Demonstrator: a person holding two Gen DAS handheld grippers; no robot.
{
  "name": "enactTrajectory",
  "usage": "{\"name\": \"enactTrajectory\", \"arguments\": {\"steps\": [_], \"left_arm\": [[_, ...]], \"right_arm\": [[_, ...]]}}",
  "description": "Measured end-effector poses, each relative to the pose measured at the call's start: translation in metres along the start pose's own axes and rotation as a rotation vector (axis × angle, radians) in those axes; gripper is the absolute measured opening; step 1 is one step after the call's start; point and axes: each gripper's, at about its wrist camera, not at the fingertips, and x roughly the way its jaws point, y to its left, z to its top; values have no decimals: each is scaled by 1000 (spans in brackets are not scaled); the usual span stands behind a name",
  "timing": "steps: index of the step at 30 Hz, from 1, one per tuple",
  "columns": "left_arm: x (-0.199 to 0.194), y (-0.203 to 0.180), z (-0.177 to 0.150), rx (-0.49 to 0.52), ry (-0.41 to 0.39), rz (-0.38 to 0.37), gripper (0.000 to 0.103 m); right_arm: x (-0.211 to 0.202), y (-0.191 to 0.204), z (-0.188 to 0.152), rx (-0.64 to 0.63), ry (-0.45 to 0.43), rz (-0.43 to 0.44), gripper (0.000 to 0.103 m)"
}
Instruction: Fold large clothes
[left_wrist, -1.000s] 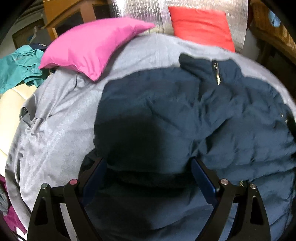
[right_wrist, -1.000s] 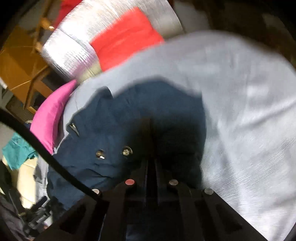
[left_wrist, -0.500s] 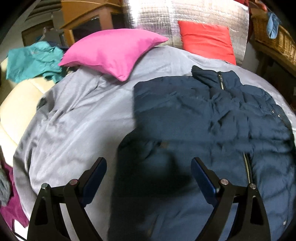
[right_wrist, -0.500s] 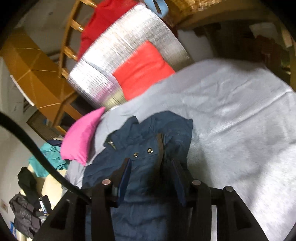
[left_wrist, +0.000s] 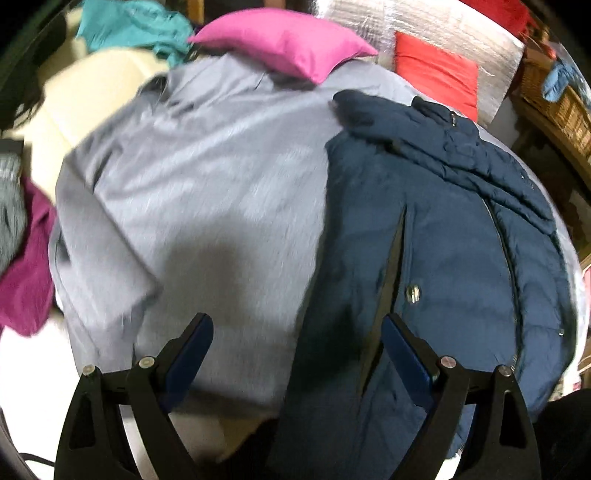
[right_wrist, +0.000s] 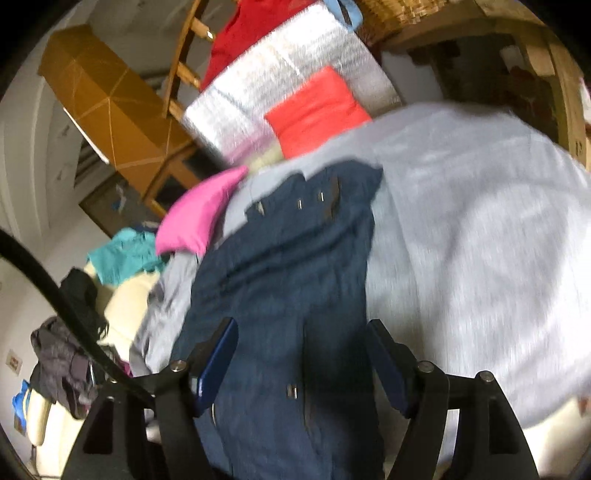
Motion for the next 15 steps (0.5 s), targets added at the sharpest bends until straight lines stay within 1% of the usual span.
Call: {"name": "enactTrajectory", "arguments": {"steps": [2, 3, 5, 8, 11, 13, 15], "left_arm": [[0, 0, -6, -15, 48, -39, 92], [0, -1, -9, -21, 69, -43, 92], [0, 0, -14, -22, 84, -37, 92], [7, 0, -23, -28, 143, -25, 92], [21, 0, -32, -40, 233, -62, 92], [26, -1, -36, -47, 259, -85, 92], [31, -2, -40, -55, 281, -113, 92]], "right_arm": [[2, -2, -14, 7, 48, -12, 74], [4, -4, -20, 7, 65, -19, 74], [5, -6, -33, 11, 107, -33, 74], [10, -15, -48, 44, 172, -52, 74], [14, -27, -62, 74, 245, -91, 75], [19, -35, -73, 86, 297, -133, 75], [24, -43, -81, 108, 325, -152, 75]]}}
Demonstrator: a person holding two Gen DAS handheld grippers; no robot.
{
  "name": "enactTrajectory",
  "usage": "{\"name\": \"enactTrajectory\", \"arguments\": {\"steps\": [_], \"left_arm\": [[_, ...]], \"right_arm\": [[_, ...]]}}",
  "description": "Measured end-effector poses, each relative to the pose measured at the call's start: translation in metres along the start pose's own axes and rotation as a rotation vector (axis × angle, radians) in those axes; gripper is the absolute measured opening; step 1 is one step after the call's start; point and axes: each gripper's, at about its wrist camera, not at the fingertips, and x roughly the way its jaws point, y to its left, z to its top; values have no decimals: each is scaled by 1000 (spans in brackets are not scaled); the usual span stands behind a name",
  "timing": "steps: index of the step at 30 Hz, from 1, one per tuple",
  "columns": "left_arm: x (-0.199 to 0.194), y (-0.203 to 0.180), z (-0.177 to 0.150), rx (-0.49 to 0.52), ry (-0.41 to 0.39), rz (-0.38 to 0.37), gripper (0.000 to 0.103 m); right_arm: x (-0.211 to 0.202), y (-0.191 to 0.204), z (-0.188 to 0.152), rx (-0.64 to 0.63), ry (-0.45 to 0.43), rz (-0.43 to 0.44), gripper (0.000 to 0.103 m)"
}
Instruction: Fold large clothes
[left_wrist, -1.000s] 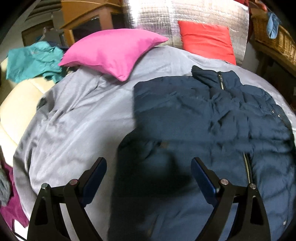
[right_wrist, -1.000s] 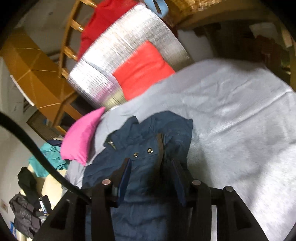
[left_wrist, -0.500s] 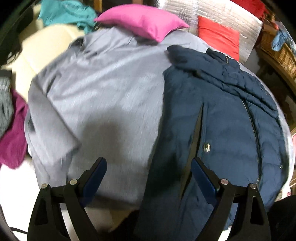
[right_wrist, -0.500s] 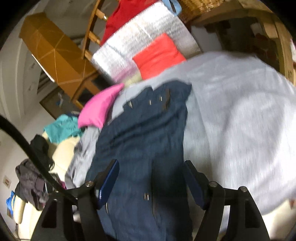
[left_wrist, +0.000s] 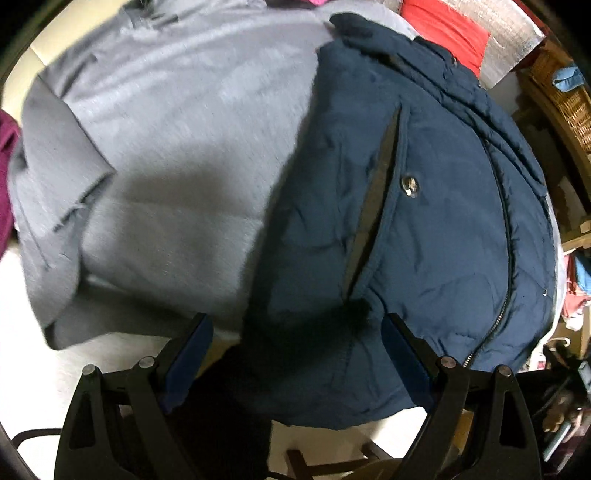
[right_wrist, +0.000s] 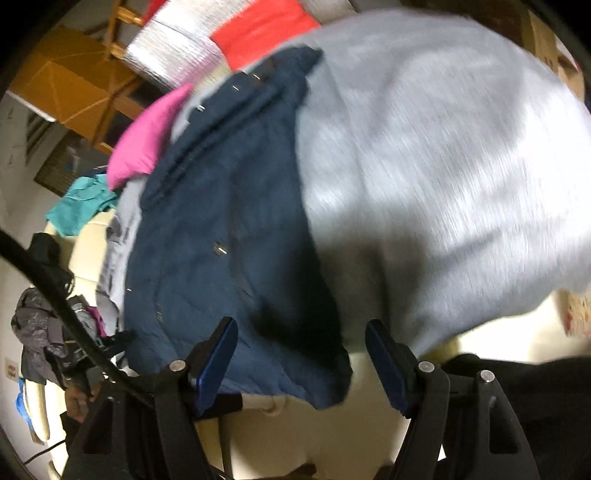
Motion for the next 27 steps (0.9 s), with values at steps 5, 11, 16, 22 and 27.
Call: {"name": "enactTrajectory", "arguments": {"steps": [5, 11, 16, 22, 27], "left_arm": [[7, -2, -6, -3, 3, -77, 87], [9, -6, -13, 21, 9, -87, 78], [28, -3, -11, 15, 103, -93, 81], [22, -12, -19, 68, 80, -102, 67], [16, -7, -17, 58, 62, -135, 31]], "right_arm": [[22, -4, -2, 19, 56, -8, 75], [75, -2, -10, 13, 158, -80, 76], [76, 17, -20, -87, 154, -80, 28], [64, 32, -26, -140, 145, -61, 32], [81, 26, -23, -94, 176, -67, 24]]}}
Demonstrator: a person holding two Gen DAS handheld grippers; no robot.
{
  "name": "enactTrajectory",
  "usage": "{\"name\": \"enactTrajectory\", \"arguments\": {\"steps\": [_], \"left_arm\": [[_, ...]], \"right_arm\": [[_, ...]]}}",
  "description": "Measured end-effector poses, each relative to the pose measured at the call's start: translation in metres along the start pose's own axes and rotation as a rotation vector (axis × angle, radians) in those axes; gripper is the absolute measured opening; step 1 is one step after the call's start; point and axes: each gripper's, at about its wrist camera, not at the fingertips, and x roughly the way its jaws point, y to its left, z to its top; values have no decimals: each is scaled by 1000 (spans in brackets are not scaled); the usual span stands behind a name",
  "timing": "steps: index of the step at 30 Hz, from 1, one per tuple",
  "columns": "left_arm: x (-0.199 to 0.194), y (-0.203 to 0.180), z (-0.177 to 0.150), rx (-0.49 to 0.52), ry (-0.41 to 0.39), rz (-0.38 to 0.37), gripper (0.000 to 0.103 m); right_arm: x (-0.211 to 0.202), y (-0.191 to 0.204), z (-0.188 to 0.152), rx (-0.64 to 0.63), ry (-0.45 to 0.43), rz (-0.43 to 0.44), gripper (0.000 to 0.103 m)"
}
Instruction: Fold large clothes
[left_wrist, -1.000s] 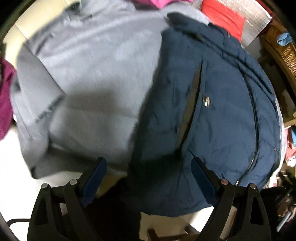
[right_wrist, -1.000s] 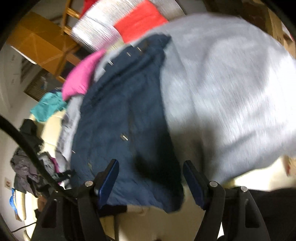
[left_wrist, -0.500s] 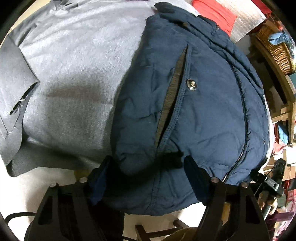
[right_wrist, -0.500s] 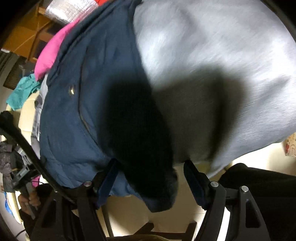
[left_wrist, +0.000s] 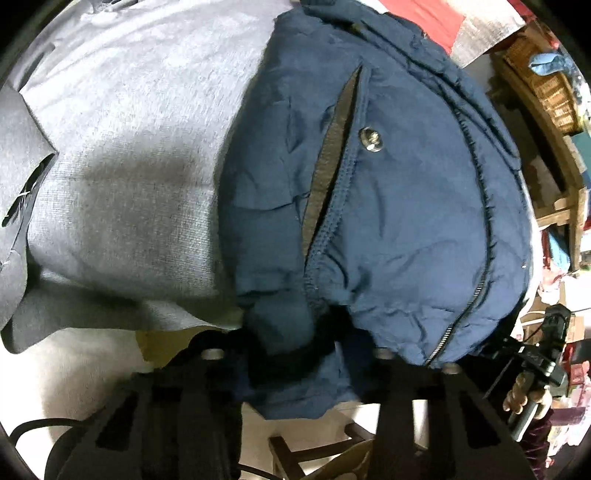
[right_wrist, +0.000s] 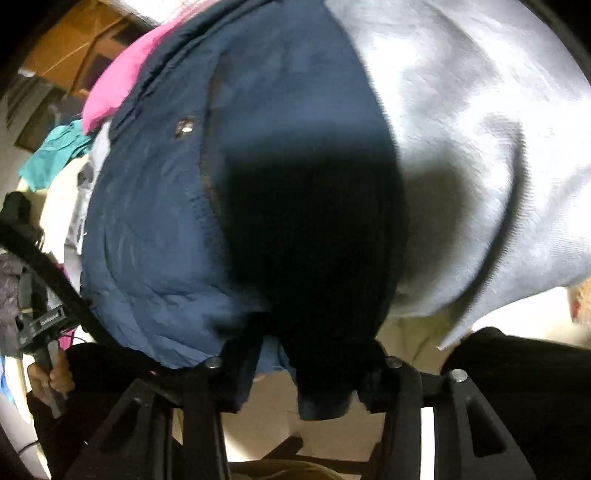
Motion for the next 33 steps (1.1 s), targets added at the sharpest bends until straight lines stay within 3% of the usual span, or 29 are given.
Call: {"name": "enactTrajectory", "arguments": {"steps": [2, 7, 10, 15, 22, 26, 33], "left_arm": [[-10, -8, -3, 20, -21, -21, 21], [-45, -24, -5, 93, -88, -79, 16], [-82, -35, 4, 141, -154, -155, 15], [-129, -51, 40, 175, -254, -237, 15], [-155, -59, 114, 68, -413, -302, 15], [-153, -53, 143, -7, -484, -339, 15], [-124, -61, 214, -90, -571, -313, 15]], "right_arm": [[-8, 11, -3, -62, -9, -34, 19], [-56, 37, -4, -179, -32, -33, 15], [-102, 56, 3, -251, -101, 43, 15], [-160, 79, 42, -274, -321, 189, 13], [-187, 73, 115, -161, -578, 248, 12], [-195, 73, 144, -102, -652, 262, 12], [-180, 70, 223, -40, -726, 257, 12]]}}
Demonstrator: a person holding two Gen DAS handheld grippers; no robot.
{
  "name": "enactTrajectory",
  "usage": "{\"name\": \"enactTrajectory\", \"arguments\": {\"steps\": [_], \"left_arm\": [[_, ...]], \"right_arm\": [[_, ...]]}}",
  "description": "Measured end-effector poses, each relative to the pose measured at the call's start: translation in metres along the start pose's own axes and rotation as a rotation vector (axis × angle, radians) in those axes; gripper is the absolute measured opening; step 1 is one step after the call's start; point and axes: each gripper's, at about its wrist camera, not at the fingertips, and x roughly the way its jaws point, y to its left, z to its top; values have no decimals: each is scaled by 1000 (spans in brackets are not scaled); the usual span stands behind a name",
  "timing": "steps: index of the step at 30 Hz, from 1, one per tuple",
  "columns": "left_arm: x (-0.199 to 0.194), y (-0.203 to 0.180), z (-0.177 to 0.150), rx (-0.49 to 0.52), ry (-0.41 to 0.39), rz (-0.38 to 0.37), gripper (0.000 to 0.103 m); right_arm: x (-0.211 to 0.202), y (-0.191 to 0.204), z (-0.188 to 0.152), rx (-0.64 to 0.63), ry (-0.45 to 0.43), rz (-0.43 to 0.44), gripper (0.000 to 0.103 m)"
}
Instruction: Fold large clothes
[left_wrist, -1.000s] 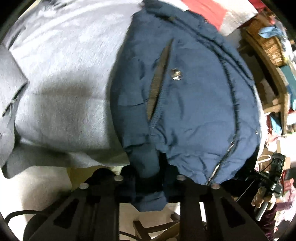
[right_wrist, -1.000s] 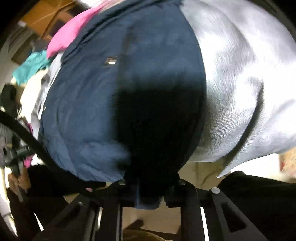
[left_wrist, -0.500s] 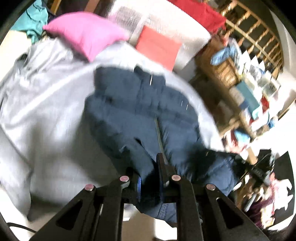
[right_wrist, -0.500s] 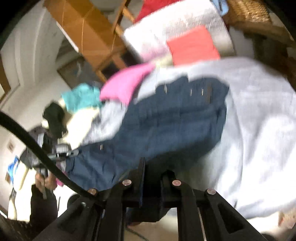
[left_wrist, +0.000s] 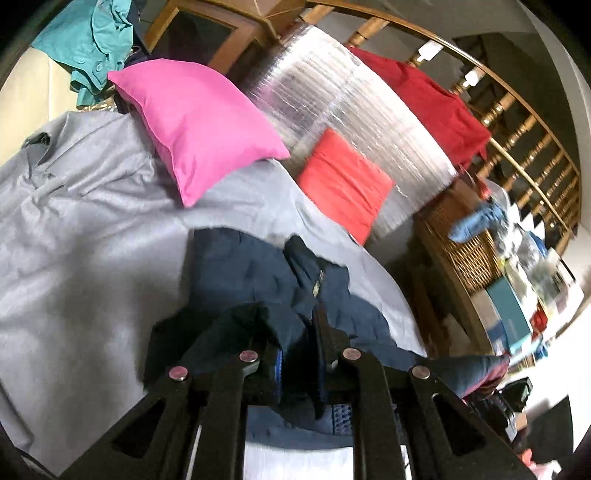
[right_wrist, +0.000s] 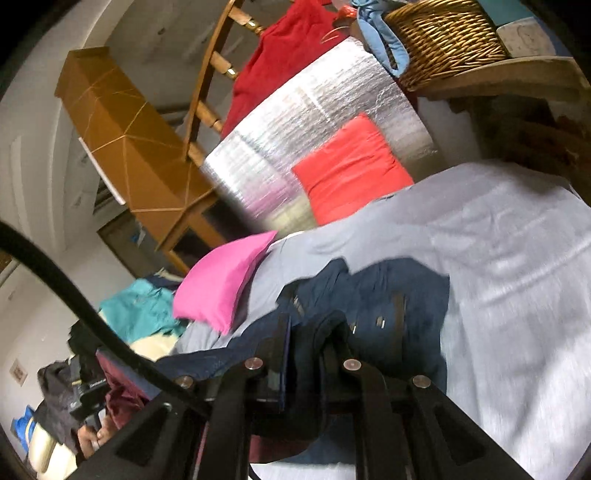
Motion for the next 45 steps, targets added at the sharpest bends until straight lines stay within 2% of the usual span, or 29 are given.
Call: {"name": "enactTrajectory", "arguments": {"steps": [4, 10, 15, 18, 22, 25, 26, 27, 28, 29, 30, 31, 32, 34, 36, 39, 41, 45], "left_arm": [[48, 2, 34, 11, -1, 46, 15], [133, 9, 82, 27, 49, 84, 15], [194, 21, 96, 34, 102, 125, 15], [224, 30, 99, 41, 129, 141, 15], [250, 45, 101, 11, 157, 127, 18], [264, 63, 102, -75, 202, 77, 18], [267, 67, 102, -105, 215, 63, 20], [266, 76, 104, -177, 229, 21, 21], [264, 81, 106, -234, 230, -17, 28], [257, 90, 109, -336, 220, -97, 48], [250, 95, 111, -405, 205, -164, 62], [235, 97, 115, -466, 146, -225, 80], [216, 94, 120, -477, 61, -227, 80], [168, 77, 126, -425, -105, -211, 84], [135, 56, 125, -352, -159, -144, 86], [93, 18, 100, -211, -176, 0, 86], [72, -6, 68, -119, -171, 90, 86], [54, -26, -6, -33, -130, 192, 86]], "right_arm": [[51, -14, 28, 2, -22, -44, 12], [140, -39, 63, 0, -7, -118, 12], [207, -66, 77, 11, 28, -186, 11], [234, -78, 78, 13, 45, -223, 11], [262, -103, 80, 76, 99, -255, 13], [273, -126, 83, 186, 155, -214, 15], [274, -129, 84, 205, 158, -193, 17], [273, -133, 86, 230, 155, -156, 21], [269, -138, 88, 270, 150, -109, 27], [265, -141, 89, 301, 144, -76, 34], [257, -143, 91, 341, 124, -25, 56], [247, -144, 93, 364, 92, 7, 78], [228, -141, 95, 371, 22, 27, 83], [195, -132, 99, 347, -63, 52, 85], [163, -117, 100, 305, -52, 72, 85], [110, -92, 84, 222, -61, 48, 85], [84, -80, 68, 194, -47, 28, 85], [44, -65, 17, 218, 4, 3, 85]]}}
